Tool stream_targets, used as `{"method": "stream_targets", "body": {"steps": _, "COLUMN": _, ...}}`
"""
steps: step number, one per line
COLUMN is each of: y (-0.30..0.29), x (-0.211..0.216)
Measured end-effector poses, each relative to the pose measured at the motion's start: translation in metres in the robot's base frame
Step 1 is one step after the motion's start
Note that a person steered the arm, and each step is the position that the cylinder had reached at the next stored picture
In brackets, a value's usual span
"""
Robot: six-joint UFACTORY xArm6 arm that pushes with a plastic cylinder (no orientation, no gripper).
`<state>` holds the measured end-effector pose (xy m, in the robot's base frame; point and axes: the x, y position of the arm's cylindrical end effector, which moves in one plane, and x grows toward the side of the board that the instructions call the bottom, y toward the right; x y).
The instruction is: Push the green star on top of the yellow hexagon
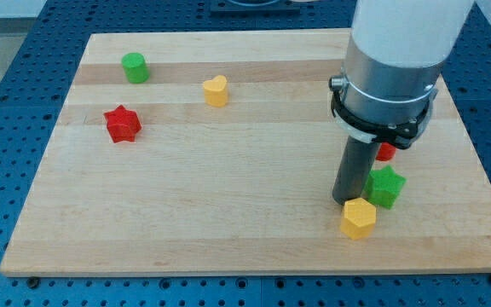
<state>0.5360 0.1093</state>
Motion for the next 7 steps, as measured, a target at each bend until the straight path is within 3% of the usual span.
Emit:
{"method": "stream_targets", "body": {"steps": 1, "y": -0.047, "x": -0.006}}
{"method": "stream_targets", "body": {"steps": 2, "y": -0.052, "x": 0.027}}
{"method": "stream_targets", "body": {"steps": 4, "y": -0.040, "x": 0.039}}
{"method": "stream_targets", "body": {"steps": 7, "y": 0.058, "x": 0.027}}
